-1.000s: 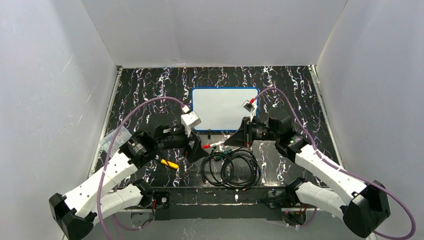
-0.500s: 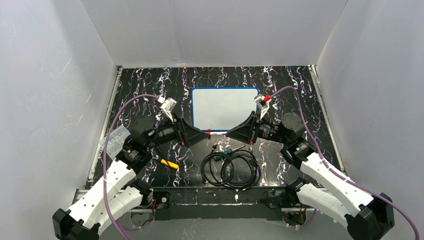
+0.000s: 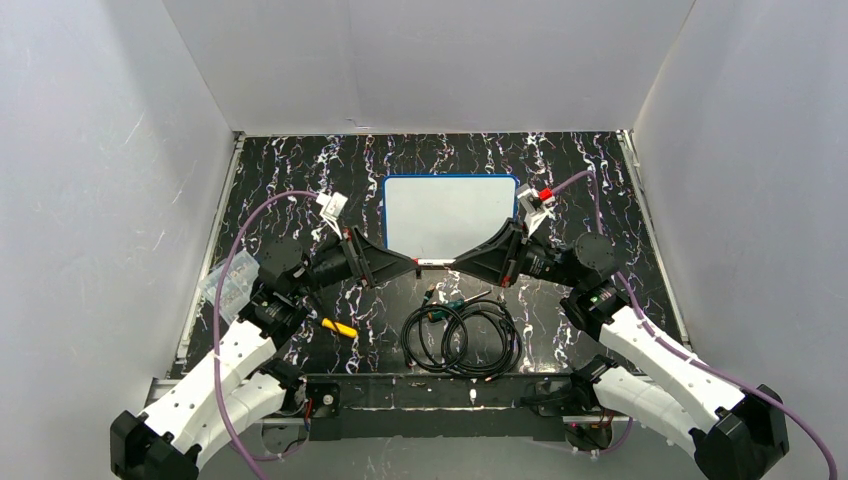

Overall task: Write a sentence on the whiteboard
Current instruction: Open the whiteboard marker at the center of the board.

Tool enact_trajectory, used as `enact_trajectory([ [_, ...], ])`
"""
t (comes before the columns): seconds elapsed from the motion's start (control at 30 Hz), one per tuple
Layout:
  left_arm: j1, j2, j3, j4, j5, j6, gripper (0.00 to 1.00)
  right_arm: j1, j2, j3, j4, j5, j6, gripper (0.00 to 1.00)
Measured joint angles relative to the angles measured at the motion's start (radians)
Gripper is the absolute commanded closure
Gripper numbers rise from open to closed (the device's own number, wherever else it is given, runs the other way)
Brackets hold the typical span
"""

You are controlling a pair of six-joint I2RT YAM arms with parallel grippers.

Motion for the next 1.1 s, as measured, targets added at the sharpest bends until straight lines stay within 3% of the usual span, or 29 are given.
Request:
enact_trajectory([
  [0.1,0.0,0.001,-0.008,0.043,0.003,-0.039,0.52,0.0,0.0,0.0,0.013,-0.017,0.005,0.99],
  [0.23,0.0,0.006,-0.01,0.093,0.006,-0.079,0.59,0.0,0.0,-0.003,0.025,-0.029,0.01,0.99],
  [0.5,0.0,0.02,-0.026,0.154,0.019,-0.134,1.0,0.0,0.002,-0.011,0.035,-0.043,0.026,0.99],
  [0.67,0.001,0.02,-0.026,0.182,0.03,-0.153,1.0,0.0,0.003,-0.013,0.056,-0.045,0.039,0.99],
  [0.9,0.001,0.019,-0.026,0.204,0.03,-0.163,1.0,0.0,0.011,-0.013,0.083,-0.042,0.064,0.6],
  [1.1,0.001,-0.005,-0.047,0.208,-0.002,-0.163,1.0,0.0,0.027,-0.02,0.108,-0.03,0.093,0.55],
])
